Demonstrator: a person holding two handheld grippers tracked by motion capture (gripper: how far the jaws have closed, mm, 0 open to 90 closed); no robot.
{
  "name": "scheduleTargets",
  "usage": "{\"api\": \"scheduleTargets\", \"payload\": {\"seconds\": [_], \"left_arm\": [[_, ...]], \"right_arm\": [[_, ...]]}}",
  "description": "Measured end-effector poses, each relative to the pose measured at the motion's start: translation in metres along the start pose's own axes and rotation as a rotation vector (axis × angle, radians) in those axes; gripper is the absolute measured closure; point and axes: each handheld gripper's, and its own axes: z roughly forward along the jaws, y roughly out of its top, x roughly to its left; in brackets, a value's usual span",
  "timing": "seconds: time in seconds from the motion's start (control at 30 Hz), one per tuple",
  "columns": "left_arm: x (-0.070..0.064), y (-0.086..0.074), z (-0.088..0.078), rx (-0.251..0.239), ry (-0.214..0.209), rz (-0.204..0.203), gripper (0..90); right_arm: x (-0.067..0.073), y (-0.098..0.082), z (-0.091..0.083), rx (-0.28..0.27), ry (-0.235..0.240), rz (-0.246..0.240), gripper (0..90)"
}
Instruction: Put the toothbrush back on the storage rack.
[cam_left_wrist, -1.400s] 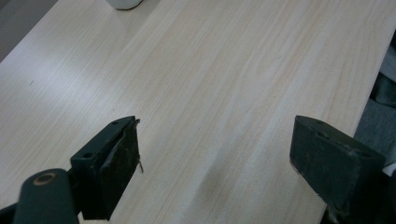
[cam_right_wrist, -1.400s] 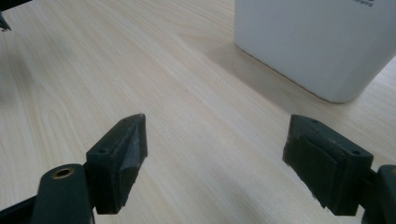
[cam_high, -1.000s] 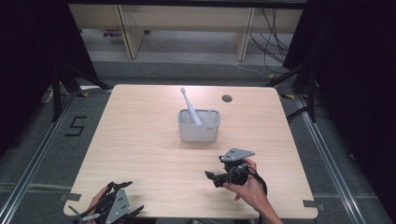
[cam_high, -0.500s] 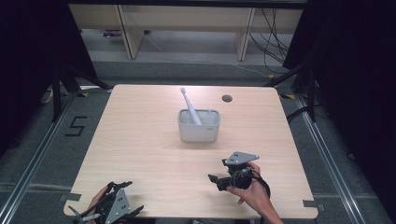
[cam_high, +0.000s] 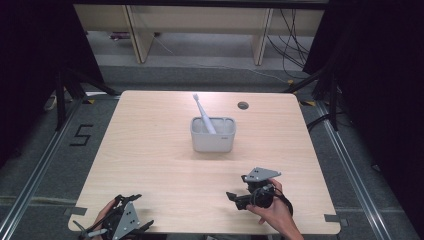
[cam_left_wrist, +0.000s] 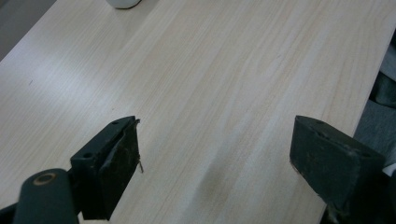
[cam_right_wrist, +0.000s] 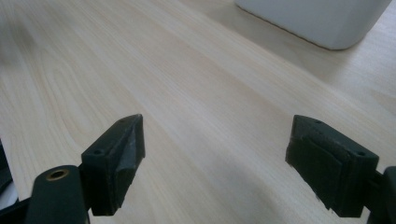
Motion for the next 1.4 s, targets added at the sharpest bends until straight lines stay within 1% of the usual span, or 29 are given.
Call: {"api": "scheduleTargets", "payload": {"seconds": [0.1,0.17,0.2,0.23,0.27,0.3,0.33,0.37,0.47,0.6,0.63,0.7,0.73,0.77,0.8,0.87,0.9,0.97,1.0,1.03,1.07,1.1,1.13,1.2,1.23,1.27,1.33,1.37,1.4], "left_arm": [[0.000,0.000,0.000,-0.001,0.001,-0.001,15.4],[0.000,0.000,0.000,0.000,0.001,-0.001,15.4],[0.000,0.000,0.000,-0.001,-0.001,-0.002,15.4],[0.000,0.000,0.000,0.000,-0.002,0.000,15.4],[0.000,0.000,0.000,0.002,-0.003,0.002,15.4],[0.000,0.000,0.000,0.002,-0.003,0.001,15.4],[0.000,0.000,0.000,0.001,-0.002,0.001,15.4],[0.000,0.000,0.000,0.002,-0.002,0.002,15.4],[0.000,0.000,0.000,0.004,-0.003,0.003,15.4],[0.001,0.000,0.000,0.006,-0.013,0.003,15.4],[0.001,0.000,0.000,0.005,-0.012,0.002,15.3],[0.001,0.000,0.000,0.004,-0.014,0.001,15.4],[0.001,0.000,0.000,0.008,-0.013,0.004,15.4],[0.000,0.000,0.000,0.004,-0.004,0.003,15.4],[0.000,0.000,0.000,0.003,-0.003,0.002,15.4],[0.000,0.000,0.000,0.003,-0.003,0.002,15.3],[0.000,0.000,0.000,0.002,-0.003,0.001,15.3],[0.000,0.000,0.000,0.001,-0.014,0.003,15.3],[0.001,0.000,0.000,0.012,-0.016,0.006,15.4],[0.000,0.000,0.000,0.001,-0.014,0.003,15.4],[0.001,0.000,0.000,0.011,-0.017,0.008,15.4],[0.001,0.000,0.000,0.005,-0.015,0.008,15.4],[0.001,0.000,0.000,0.011,-0.018,0.008,15.4],[0.001,0.000,0.000,0.006,-0.015,0.008,15.3],[0.001,0.000,0.000,0.003,-0.015,0.005,15.4],[0.001,0.000,-0.001,0.008,-0.015,0.005,15.3],[0.001,0.000,0.000,0.006,-0.014,0.005,15.4],[0.001,0.000,-0.001,0.008,-0.014,0.005,15.4],[0.001,0.000,0.000,0.006,-0.013,0.003,15.3]], "right_arm": [[0.000,-0.003,-0.001,-0.002,-0.005,-0.006,19.3],[0.001,-0.005,-0.003,0.003,0.000,0.003,18.9],[0.003,-0.006,-0.003,-0.005,-0.008,0.008,18.9],[0.002,-0.007,-0.003,-0.010,-0.002,-0.004,18.8],[0.003,-0.007,-0.005,0.001,0.004,0.007,18.6],[0.003,-0.008,-0.005,-0.007,0.007,-0.002,18.5],[0.003,-0.009,-0.006,-0.001,0.008,-0.003,18.2],[0.004,-0.010,-0.006,-0.008,0.008,0.006,17.7],[0.006,-0.012,-0.008,0.005,0.003,0.023,17.1],[0.006,-0.015,-0.009,-0.008,0.008,0.008,17.1],[0.007,-0.016,-0.011,0.005,0.003,0.029,17.1],[0.007,-0.017,-0.011,0.000,0.003,0.011,17.1],[0.007,-0.019,-0.011,0.007,0.008,0.019,17.1],[0.007,-0.019,-0.012,0.009,0.003,0.010,17.1],[0.009,-0.020,-0.013,0.019,-0.001,0.035,17.1],[0.008,-0.022,-0.012,0.007,0.004,0.011,17.1],[0.009,-0.022,-0.013,0.018,0.001,0.022,17.1],[0.009,-0.023,-0.013,0.020,0.002,0.006,17.1],[0.011,-0.024,-0.014,0.028,0.001,0.024,17.0],[0.011,-0.024,-0.015,0.023,-0.009,0.016,17.0],[0.010,-0.025,-0.015,0.023,0.008,0.007,17.0],[0.010,-0.026,-0.015,0.028,0.005,0.013,17.0],[0.010,-0.026,-0.015,0.030,0.012,0.005,17.0],[0.011,-0.027,-0.016,0.038,0.000,0.014,17.0],[0.011,-0.028,-0.016,0.029,-0.003,0.015,17.0],[0.011,-0.029,-0.018,0.033,-0.010,0.022,17.0],[0.010,-0.029,-0.017,0.029,0.000,0.008,17.0],[0.011,-0.030,-0.018,0.030,-0.007,0.017,17.0],[0.011,-0.030,-0.018,0.032,0.004,0.017,17.0]]}}
